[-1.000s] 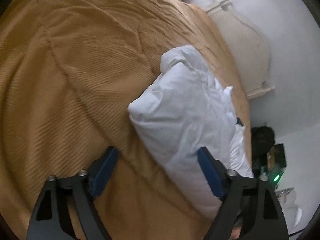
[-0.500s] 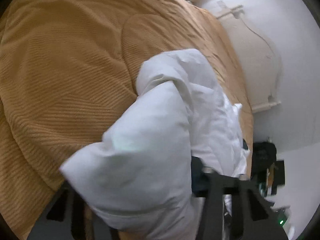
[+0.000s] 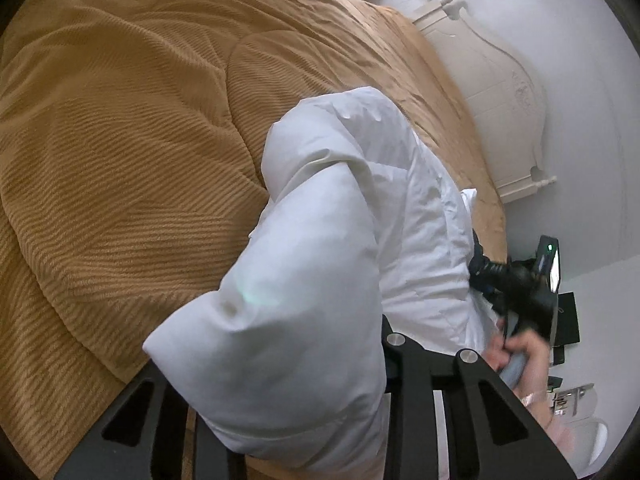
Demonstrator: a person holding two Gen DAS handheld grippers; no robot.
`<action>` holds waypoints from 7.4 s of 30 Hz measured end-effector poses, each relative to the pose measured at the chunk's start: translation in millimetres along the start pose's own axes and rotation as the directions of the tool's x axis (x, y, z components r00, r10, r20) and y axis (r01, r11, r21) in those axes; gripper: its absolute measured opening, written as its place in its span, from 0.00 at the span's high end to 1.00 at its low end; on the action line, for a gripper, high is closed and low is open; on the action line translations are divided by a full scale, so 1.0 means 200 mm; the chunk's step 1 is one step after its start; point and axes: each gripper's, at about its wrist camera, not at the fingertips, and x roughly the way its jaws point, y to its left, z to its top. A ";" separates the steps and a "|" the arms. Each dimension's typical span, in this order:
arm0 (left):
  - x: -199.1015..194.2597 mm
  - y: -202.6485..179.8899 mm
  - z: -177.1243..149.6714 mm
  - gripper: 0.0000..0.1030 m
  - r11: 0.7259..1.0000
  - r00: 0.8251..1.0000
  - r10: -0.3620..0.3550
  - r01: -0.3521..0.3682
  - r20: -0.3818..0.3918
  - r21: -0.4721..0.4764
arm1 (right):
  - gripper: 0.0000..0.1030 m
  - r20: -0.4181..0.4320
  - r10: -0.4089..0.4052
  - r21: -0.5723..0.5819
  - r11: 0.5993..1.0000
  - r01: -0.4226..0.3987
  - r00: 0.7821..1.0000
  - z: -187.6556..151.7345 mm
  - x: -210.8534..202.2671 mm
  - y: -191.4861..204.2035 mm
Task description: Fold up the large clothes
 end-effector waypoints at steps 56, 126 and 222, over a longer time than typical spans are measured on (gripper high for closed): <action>-0.28 -0.47 -0.07 0.76 0.887 0.991 0.129 -0.132 0.038 0.443 | 0.89 -0.017 0.292 0.058 0.955 -0.290 0.956 -0.68 -0.24 -0.11; 0.36 -1.22 -2.13 0.63 -0.602 0.974 0.118 -0.083 0.191 0.794 | 0.33 0.146 0.163 0.418 0.884 -0.211 0.976 -0.93 -1.00 -1.57; 0.87 -2.04 0.03 0.37 0.474 0.957 0.289 -0.167 0.026 0.865 | 0.66 0.016 0.255 0.365 0.899 -0.243 0.967 -1.88 -0.70 -1.63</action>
